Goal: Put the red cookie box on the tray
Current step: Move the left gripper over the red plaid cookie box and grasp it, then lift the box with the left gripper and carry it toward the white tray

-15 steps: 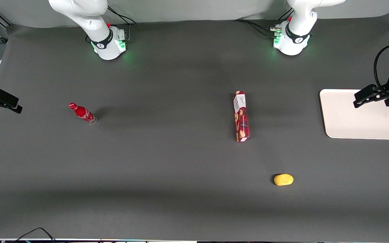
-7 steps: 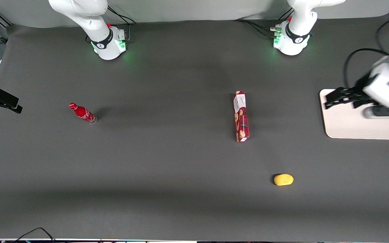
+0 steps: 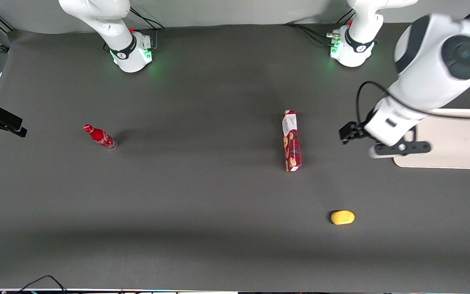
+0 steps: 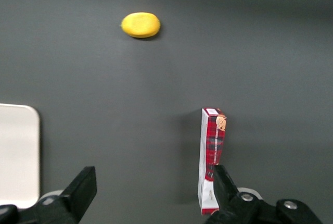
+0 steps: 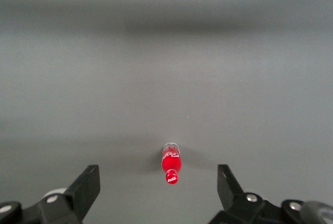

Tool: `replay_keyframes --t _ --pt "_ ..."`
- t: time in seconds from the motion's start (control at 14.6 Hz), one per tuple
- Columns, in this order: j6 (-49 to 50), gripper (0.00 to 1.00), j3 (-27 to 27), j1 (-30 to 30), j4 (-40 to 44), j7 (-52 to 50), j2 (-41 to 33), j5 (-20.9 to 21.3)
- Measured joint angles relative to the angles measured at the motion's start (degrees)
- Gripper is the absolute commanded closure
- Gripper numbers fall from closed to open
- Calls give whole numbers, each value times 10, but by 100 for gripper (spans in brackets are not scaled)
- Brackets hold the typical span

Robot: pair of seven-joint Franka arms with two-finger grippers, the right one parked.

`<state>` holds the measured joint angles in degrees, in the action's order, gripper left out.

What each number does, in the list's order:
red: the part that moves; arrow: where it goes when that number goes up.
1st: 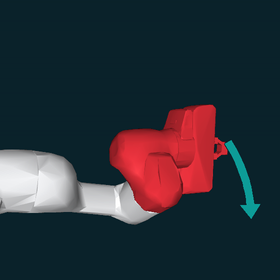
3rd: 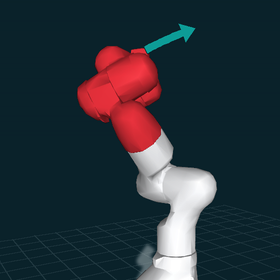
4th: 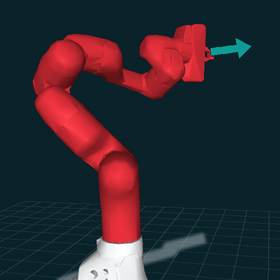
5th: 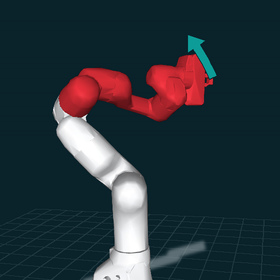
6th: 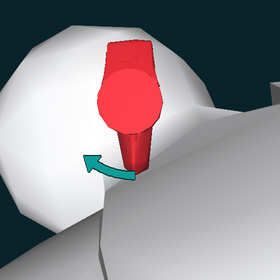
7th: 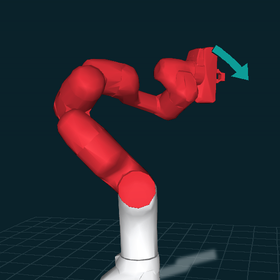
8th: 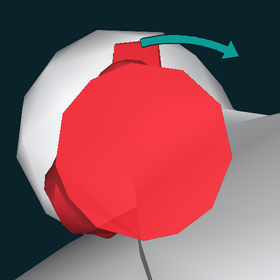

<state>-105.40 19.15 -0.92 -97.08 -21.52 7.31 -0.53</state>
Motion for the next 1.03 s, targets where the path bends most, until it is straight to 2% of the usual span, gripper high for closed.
replay_keyframes --t 0.34,0.76,1.03 --pt "-123 0 22 5 -87 -25 35 2" --pt "-251 0 63 23 -177 -88 84 42" --pt "-370 0 81 29 -253 -116 110 48"
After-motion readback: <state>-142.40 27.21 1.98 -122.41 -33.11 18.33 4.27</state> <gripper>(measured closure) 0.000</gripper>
